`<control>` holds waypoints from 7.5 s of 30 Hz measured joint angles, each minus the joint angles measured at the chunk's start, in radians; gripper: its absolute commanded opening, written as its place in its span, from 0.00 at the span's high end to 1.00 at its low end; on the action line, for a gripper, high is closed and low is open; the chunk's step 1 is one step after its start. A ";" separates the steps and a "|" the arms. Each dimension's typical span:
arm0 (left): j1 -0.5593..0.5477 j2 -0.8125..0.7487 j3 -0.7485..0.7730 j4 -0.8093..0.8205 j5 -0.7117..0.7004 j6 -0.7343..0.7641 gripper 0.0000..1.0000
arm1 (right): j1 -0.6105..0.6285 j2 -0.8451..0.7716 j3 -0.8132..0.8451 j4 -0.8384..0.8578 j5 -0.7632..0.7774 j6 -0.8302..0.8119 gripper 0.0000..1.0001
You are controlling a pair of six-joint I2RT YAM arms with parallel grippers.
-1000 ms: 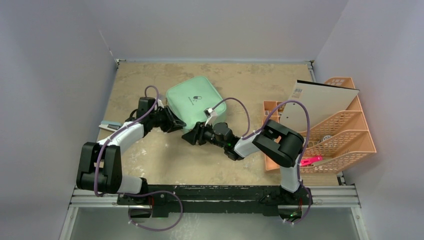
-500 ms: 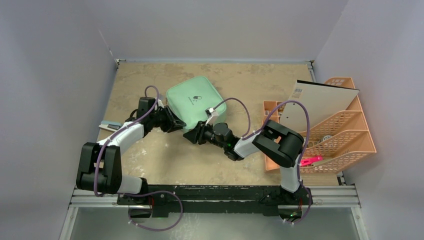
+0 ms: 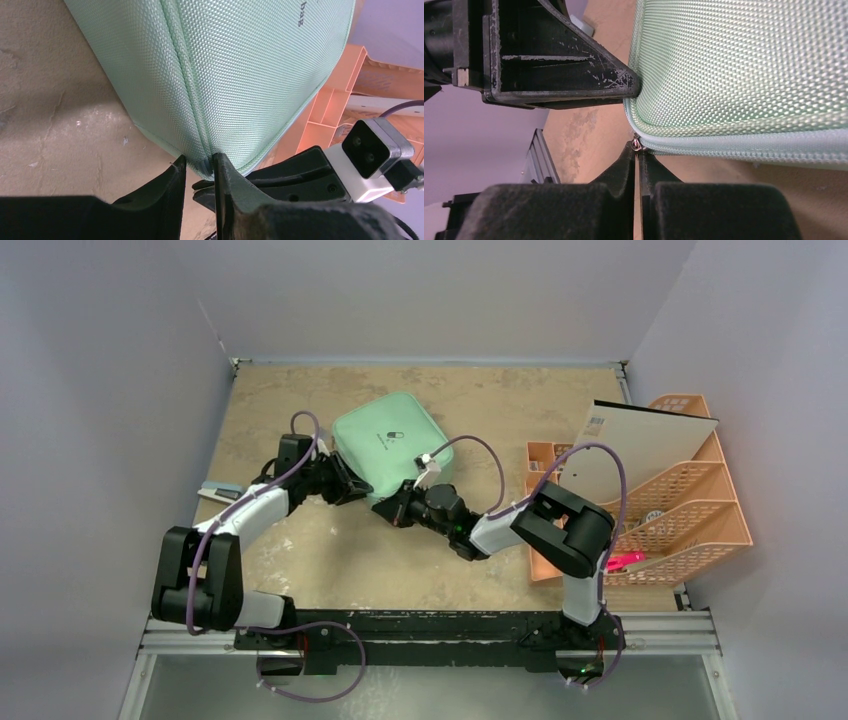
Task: Organize the medicine kit
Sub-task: Zip the medicine box at the center of the board.
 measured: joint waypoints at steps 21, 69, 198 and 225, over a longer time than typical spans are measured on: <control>-0.011 -0.013 0.114 -0.196 -0.073 0.151 0.66 | -0.106 -0.105 -0.096 -0.067 -0.078 0.245 1.00; -0.013 0.085 0.072 -0.012 0.014 0.043 0.98 | -0.101 -0.127 -0.097 -0.109 -0.048 0.188 1.00; -0.121 0.091 -0.040 0.279 0.064 -0.272 0.90 | 0.167 0.003 0.124 -0.241 0.552 -1.260 1.00; -0.114 -0.076 0.029 -0.034 -0.183 -0.101 0.52 | 0.116 -0.032 0.049 -0.153 0.337 -0.853 1.00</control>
